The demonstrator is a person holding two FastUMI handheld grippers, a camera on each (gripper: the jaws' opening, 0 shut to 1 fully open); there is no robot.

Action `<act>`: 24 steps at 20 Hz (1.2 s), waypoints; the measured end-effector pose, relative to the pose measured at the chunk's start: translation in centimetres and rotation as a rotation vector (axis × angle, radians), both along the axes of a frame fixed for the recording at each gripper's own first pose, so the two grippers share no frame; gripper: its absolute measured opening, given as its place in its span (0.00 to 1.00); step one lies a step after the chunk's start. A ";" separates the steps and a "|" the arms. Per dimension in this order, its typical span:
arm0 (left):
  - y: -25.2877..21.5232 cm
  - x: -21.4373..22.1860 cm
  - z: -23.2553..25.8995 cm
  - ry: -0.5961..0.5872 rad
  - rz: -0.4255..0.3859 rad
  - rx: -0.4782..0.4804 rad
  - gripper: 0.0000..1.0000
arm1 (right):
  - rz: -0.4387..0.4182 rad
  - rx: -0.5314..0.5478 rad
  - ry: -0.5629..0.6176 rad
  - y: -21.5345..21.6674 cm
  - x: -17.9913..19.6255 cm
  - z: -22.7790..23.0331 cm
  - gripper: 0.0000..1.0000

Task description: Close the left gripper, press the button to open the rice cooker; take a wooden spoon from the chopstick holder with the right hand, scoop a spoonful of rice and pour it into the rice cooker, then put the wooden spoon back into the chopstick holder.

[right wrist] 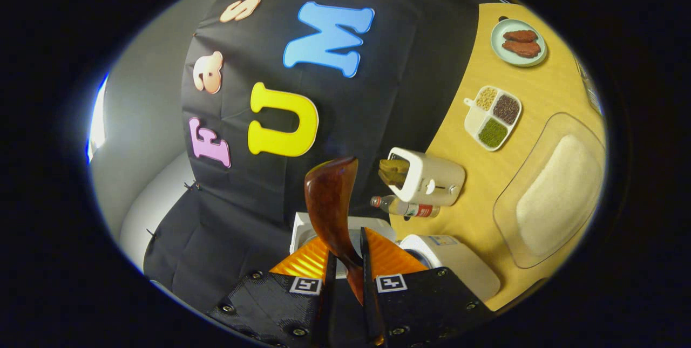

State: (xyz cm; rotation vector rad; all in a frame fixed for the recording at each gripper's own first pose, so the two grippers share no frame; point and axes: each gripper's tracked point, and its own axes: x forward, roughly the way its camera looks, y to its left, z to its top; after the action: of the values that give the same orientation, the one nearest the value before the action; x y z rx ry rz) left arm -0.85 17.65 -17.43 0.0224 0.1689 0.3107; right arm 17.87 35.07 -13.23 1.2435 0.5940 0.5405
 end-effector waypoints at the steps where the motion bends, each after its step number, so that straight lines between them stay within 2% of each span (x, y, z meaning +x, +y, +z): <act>1: 0.3 -0.2 0.0 0.001 0.007 -0.007 1.00 | 0.023 -0.017 -0.006 1.9 -0.1 -0.3 0.22; 4: 1.1 -0.7 -0.6 0.009 0.033 -0.007 0.98 | 0.087 -0.090 -0.024 7.1 -1.1 -2.6 0.22; 6: 1.5 -1.2 -0.9 0.016 0.047 -0.013 1.00 | 0.107 -0.175 -0.056 9.3 -1.6 -4.3 0.22; 8: 1.8 -1.4 -1.1 0.020 0.054 -0.016 0.98 | 0.125 -0.252 -0.097 10.9 -1.9 -5.6 0.22; 11: 2.1 -1.8 -1.4 0.026 0.061 -0.015 1.00 | 0.139 -0.378 -0.184 11.8 -1.8 -6.8 0.22; 16: 2.2 -2.2 -1.3 0.024 0.066 -0.007 0.98 | 0.165 -0.644 -0.395 12.6 -2.2 -7.0 0.22; 21: 2.5 -2.8 -1.5 0.028 0.071 -0.009 1.00 | 0.223 -0.953 -0.695 14.5 -3.9 -5.8 0.23; 24: 2.8 -3.4 -1.5 0.029 0.076 -0.009 0.98 | 0.252 -1.078 -0.852 15.7 -5.3 -5.4 0.22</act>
State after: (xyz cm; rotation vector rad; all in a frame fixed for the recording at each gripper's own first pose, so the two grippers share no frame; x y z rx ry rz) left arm -4.29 20.46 -18.91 0.0112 0.2006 0.3853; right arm 12.55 50.77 -18.65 -0.1243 0.2163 0.7434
